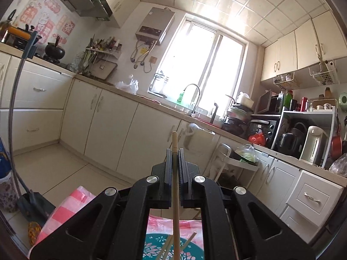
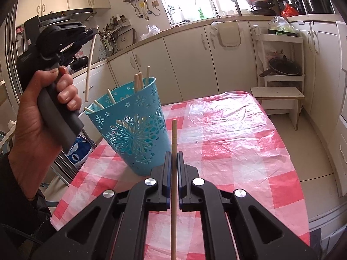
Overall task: Organize utensils
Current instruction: 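Lift the left tool's chopstick over the basket and open it while the right tool holds its chopstick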
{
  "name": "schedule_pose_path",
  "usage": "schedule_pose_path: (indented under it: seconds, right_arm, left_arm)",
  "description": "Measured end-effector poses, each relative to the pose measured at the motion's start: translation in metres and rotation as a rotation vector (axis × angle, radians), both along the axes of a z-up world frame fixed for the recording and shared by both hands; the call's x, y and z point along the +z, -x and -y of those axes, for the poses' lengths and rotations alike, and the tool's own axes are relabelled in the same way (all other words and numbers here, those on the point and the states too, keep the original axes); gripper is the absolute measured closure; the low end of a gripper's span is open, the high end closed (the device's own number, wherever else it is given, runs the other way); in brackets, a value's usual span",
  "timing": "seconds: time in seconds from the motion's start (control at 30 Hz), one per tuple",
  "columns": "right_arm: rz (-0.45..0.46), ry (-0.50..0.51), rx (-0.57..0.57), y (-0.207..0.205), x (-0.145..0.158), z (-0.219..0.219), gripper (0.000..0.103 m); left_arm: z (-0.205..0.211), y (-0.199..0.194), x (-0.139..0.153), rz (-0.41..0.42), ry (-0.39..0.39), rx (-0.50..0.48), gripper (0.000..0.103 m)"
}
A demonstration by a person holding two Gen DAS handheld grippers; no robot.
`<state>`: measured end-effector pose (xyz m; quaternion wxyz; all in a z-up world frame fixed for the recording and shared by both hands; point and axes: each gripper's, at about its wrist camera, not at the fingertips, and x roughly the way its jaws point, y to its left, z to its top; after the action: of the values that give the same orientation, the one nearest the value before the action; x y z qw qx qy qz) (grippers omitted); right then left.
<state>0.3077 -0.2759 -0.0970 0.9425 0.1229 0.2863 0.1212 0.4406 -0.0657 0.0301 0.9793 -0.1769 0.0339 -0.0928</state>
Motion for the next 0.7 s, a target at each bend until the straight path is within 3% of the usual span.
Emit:
schedule_pose_path:
  seconds: [0.4,0.7]
  right_arm:
    - [0.024,0.019,-0.006,0.002,0.004,-0.002,0.097]
    - [0.048,0.012,-0.004,0.004,0.007,0.0,0.097]
  left_arm:
    - [-0.002,0.011,-0.029,-0.006,-0.033,0.047,0.098]
    - [-0.001,0.024,-0.037,-0.032,-0.058,-0.006,0.098]
